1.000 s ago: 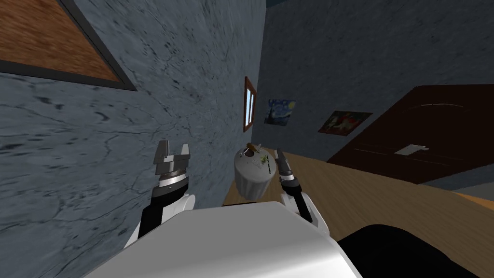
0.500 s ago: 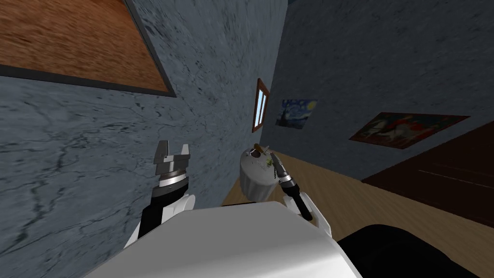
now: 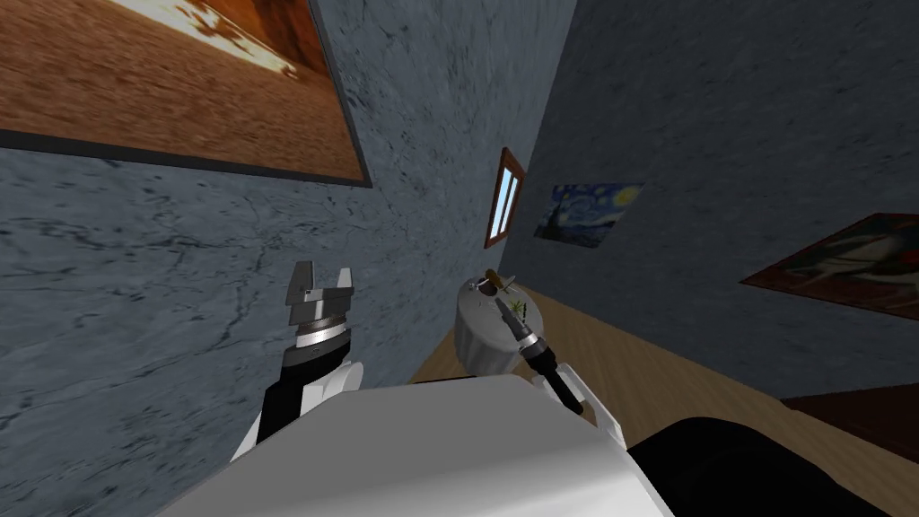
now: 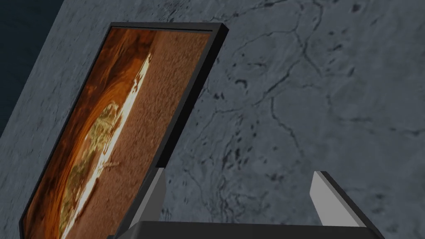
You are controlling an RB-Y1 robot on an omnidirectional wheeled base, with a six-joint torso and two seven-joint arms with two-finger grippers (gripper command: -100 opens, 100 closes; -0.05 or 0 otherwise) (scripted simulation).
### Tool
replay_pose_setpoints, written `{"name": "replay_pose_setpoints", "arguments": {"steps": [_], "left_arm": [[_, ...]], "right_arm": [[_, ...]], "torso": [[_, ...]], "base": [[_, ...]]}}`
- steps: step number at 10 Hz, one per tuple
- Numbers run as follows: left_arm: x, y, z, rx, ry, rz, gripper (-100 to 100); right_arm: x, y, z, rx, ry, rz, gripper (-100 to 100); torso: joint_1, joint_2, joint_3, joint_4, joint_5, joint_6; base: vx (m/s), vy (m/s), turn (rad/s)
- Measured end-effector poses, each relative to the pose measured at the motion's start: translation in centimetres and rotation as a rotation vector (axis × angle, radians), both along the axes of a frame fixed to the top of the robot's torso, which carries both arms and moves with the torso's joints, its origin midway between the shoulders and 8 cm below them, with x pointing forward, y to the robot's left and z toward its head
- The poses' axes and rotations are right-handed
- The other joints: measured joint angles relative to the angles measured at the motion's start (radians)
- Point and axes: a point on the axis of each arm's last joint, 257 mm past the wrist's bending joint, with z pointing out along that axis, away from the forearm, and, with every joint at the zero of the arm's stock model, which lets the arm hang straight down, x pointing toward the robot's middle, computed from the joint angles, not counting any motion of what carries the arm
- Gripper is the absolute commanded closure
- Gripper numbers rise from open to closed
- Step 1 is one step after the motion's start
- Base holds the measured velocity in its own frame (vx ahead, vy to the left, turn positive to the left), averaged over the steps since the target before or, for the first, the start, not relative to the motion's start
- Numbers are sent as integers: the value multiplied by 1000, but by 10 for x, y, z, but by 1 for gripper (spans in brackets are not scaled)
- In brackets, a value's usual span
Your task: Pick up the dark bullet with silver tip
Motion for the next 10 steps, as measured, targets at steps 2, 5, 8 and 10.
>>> {"name": "replay_pose_setpoints", "arguments": {"steps": [2,5,8,10], "left_arm": [[0,0,0,0,0,0,0],[0,0,0,0,0,0,0],[0,0,0,0,0,0,0],[0,0,0,0,0,0,0]], "right_arm": [[2,-2,-41,-74,94,23,-100],[-12,-18,-102,-179,230,54,-100],[-40,-31,-162,-291,378,84,-100],[-59,-46,-191,-353,456,101,-100]], "torso": [[0,-2,-1,-1,0,0],[0,-3,-2,-1,0,-1],[1,-4,-2,-1,0,0],[2,-4,-3,-1,1,0]], "base": [[-5,-29,321],[3,-22,421],[15,-13,244],[18,-7,255]]}}
